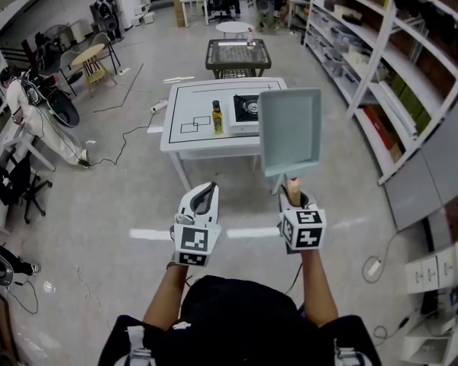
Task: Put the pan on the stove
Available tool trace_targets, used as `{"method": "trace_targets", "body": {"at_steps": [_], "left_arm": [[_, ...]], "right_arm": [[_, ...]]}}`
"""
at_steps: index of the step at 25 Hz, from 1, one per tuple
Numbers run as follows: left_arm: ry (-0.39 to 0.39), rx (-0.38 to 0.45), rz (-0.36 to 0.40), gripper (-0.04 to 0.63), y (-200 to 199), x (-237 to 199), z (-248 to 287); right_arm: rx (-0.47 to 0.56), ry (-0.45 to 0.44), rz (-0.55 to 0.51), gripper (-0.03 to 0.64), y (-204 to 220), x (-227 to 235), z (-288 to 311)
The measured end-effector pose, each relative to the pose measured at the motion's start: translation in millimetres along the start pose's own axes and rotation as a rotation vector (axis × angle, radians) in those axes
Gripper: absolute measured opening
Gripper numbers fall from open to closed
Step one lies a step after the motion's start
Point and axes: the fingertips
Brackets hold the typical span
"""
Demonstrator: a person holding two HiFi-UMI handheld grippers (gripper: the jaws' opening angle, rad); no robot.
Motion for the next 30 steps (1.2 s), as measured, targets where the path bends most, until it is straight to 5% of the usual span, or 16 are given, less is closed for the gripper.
{"method": "trace_targets", "body": {"at_steps": [17,30], "left_arm": [[-0.01,0.003,-0.021,0.025,4.0,-1.4,52.5],[0.001,-0.002,-0.039,0.025,18.0,-59.3,144.8]], "right_arm": [[-0.019,-0.042,-0.02,0.095,-7.3,17.9,41.6],[-0.044,-0.013,0.003,0.095,-37.0,40.7,138.2]]}}
Point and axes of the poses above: the fingertips, and each gripper's own axes: z forward along the fingers, x to its right, y out of its underside, and after that the axes turned 8 degrees about -y, right-handed
